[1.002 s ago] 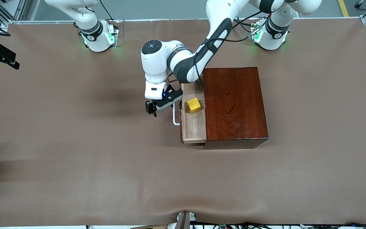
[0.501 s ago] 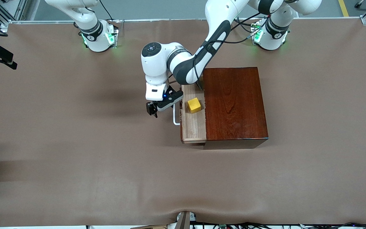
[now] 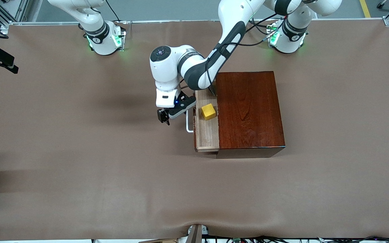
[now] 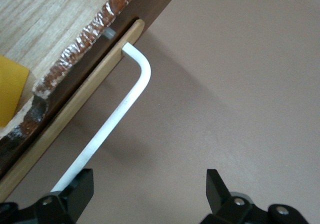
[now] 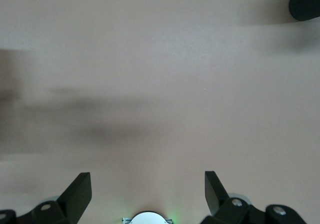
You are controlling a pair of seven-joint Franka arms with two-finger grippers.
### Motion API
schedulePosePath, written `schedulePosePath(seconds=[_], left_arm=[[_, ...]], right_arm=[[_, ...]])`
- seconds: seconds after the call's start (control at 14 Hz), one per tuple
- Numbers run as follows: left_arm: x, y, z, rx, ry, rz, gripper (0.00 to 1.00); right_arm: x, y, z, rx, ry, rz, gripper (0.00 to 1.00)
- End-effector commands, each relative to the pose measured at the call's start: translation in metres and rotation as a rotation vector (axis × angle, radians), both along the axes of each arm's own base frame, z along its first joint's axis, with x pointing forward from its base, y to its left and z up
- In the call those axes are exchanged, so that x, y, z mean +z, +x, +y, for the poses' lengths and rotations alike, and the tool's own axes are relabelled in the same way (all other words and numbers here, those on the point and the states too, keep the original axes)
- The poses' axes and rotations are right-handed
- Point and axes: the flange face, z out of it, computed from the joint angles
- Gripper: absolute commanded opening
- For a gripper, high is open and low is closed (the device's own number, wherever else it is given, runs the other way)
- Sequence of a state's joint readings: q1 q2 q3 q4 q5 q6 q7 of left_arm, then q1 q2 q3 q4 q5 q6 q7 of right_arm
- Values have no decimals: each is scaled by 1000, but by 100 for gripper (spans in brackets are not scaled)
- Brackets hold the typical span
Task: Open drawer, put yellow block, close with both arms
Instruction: 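Move the left gripper down beside the drawer handle, then push the drawer front into the box with the left gripper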
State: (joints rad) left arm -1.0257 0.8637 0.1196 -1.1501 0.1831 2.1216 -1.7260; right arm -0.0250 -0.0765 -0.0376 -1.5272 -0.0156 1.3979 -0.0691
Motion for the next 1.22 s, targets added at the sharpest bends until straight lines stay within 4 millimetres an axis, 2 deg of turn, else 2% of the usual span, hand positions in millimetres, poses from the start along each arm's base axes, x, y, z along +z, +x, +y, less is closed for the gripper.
schedulePosePath(seconds=[0.0,1.15], left_arm=[[-2,4,9,8,67,3,100],[-3,9,21,13,112,22,100]], right_arm=[[-2,1,-2,-3,21,10,100],[-4,0,-2,-4,22,27,100]])
